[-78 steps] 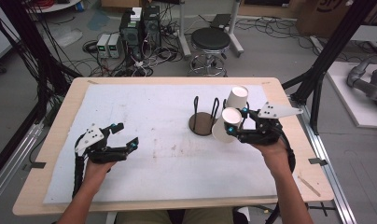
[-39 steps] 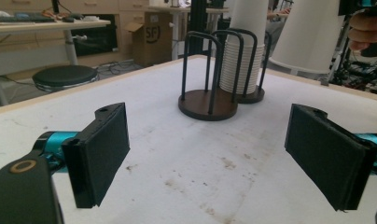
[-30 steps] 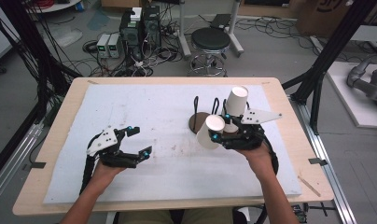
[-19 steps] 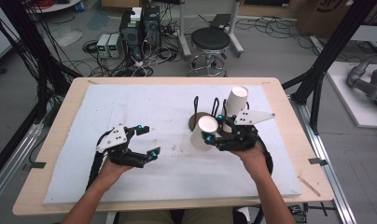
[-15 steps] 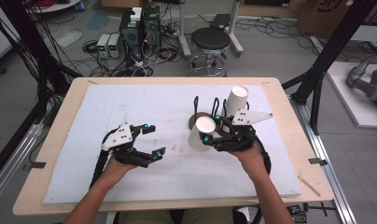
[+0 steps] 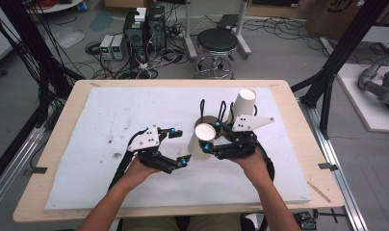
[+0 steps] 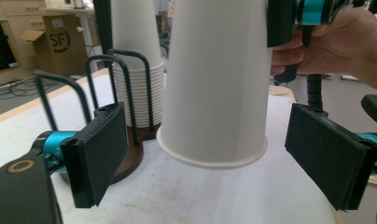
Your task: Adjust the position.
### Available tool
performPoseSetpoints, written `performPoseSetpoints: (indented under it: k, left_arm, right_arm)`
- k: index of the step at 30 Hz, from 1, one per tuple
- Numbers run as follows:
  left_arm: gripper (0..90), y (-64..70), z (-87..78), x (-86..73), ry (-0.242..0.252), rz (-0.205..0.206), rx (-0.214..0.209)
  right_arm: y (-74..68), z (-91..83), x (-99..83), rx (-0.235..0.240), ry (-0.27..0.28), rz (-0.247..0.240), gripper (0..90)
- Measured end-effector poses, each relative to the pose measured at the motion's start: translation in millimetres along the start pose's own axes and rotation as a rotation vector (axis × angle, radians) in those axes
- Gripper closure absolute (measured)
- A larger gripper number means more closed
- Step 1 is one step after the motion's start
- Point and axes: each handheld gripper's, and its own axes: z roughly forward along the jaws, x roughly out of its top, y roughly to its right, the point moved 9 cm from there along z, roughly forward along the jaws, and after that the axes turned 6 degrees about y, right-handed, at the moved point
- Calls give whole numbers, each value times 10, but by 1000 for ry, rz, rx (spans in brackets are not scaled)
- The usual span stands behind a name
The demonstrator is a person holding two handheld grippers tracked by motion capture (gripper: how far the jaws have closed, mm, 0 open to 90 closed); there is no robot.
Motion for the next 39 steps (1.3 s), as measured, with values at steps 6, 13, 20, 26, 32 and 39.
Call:
performPoseSetpoints:
  k: [6, 13, 20, 26, 32, 39]
  left_arm:
    - [133, 35, 112, -44, -6, 2, -14]
    - [133, 71, 212, -113, -28, 7, -20]
    - [133, 98, 263, -152, -39, -17, -30]
    - [147, 89, 268, -159, -44, -17, -26]
    - [184, 78, 241, -162, -60, -3, -21]
    - [228, 70, 178, -153, -85, 10, -25]
  right_arm:
    - [-26, 18, 4, 7, 0, 5, 345]
    - [-53, 29, 11, 22, 7, 15, 345]
    - [-84, 25, 23, 37, 14, 24, 346]
    - [-84, 23, 23, 36, 13, 20, 347]
    - [-74, 22, 13, 33, 11, 25, 348]
    - [-73, 30, -5, 44, 23, 51, 337]
